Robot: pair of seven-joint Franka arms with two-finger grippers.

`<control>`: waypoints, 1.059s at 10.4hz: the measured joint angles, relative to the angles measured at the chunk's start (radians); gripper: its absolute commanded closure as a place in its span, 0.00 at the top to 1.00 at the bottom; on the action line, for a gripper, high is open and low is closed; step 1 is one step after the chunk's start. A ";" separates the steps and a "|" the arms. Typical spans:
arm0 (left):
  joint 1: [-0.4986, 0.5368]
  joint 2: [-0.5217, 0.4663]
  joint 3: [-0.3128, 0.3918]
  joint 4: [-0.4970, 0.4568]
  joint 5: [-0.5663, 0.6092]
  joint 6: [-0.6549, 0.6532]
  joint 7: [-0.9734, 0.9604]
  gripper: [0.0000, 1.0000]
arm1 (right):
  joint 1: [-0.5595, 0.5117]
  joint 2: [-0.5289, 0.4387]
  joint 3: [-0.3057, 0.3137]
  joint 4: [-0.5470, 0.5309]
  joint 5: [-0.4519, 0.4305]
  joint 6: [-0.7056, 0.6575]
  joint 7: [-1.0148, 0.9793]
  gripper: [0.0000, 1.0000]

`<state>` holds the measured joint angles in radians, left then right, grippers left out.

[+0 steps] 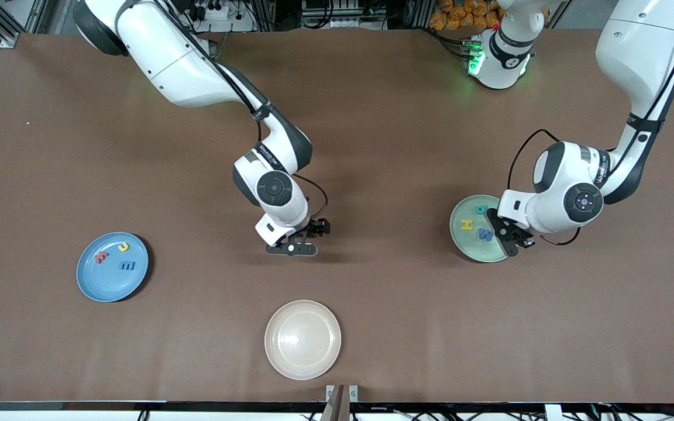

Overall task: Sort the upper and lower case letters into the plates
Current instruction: 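Carry the q to the green plate while the right gripper grasps the e, then open the left gripper over the green plate while the right gripper carries e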

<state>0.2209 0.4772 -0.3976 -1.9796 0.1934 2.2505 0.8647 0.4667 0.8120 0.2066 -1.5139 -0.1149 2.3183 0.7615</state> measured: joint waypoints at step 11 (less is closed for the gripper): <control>0.009 -0.013 -0.042 -0.007 0.000 0.033 -0.240 0.95 | 0.026 0.025 -0.011 0.000 0.009 0.008 0.051 1.00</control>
<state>0.2302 0.4640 -0.4393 -1.9862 0.1934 2.2838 0.6247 0.4927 0.8372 0.1959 -1.5139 -0.1060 2.3261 0.8130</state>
